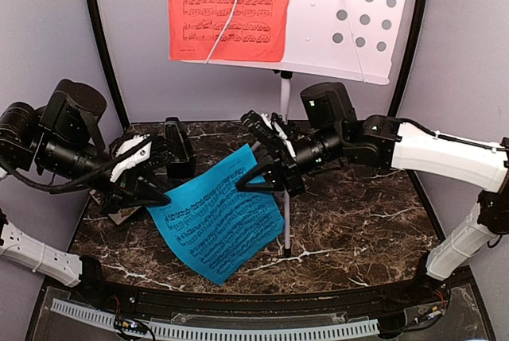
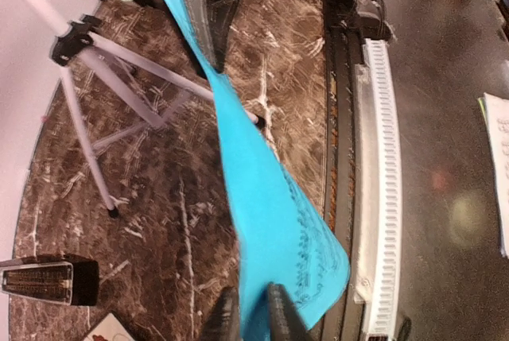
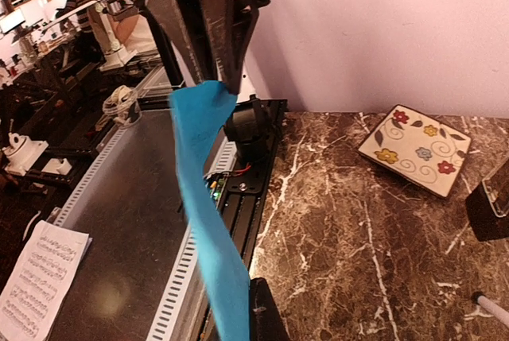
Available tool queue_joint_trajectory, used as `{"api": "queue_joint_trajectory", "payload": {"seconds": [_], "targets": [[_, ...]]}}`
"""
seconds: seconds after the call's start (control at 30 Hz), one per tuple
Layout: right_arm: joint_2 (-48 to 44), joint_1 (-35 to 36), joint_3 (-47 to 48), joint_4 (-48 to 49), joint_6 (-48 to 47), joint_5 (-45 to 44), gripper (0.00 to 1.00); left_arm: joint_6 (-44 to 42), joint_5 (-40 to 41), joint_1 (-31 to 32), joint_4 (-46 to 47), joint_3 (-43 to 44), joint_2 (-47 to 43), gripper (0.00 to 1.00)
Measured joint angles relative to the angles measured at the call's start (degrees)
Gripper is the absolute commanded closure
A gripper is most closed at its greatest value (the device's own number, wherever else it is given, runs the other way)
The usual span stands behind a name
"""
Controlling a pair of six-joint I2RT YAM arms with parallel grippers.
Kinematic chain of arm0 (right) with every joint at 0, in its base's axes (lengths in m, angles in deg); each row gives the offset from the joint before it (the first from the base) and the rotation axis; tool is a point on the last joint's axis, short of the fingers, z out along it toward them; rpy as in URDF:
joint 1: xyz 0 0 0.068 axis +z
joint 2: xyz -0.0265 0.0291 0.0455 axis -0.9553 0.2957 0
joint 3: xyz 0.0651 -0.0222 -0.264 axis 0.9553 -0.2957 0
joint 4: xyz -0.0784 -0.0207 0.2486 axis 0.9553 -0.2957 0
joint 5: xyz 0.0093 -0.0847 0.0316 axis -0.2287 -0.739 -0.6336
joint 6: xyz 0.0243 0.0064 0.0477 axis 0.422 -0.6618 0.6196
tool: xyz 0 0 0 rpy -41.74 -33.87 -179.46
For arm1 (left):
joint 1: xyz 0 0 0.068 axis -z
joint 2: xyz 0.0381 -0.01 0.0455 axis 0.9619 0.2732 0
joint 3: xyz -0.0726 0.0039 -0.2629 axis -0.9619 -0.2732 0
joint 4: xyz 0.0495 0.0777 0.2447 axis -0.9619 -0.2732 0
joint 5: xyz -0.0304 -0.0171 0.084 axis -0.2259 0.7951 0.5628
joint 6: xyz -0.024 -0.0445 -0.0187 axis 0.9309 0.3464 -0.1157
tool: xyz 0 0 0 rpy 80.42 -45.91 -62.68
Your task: Set up the instrument practice props
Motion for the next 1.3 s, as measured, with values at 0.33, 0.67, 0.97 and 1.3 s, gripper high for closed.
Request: {"api": "queue_joint_trajectory", "payload": {"seconds": [0.33, 0.67, 0.97, 1.3], "targets": [[-11.8, 0.0, -1.6, -0.1, 1.3, -13.1, 1.00, 6.7, 9.9, 0.0, 25.1, -21.2, -19.3, 0.16], [-18.2, 0.0, -1.3, -1.2, 2.6, -18.3, 1.00, 7.0, 9.8, 0.0, 50.8, -29.5, -10.3, 0.15], [-22.6, 0.0, 0.6, -3.7, 3.9, -20.0, 1.00, 7.0, 10.3, 0.0, 63.5, -31.5, -8.4, 0.09], [-25.1, 0.0, 2.8, -5.6, 3.8, -21.7, 1.00, 10.1, 6.0, -0.7, 67.4, -33.8, -10.0, 0.42]]}}
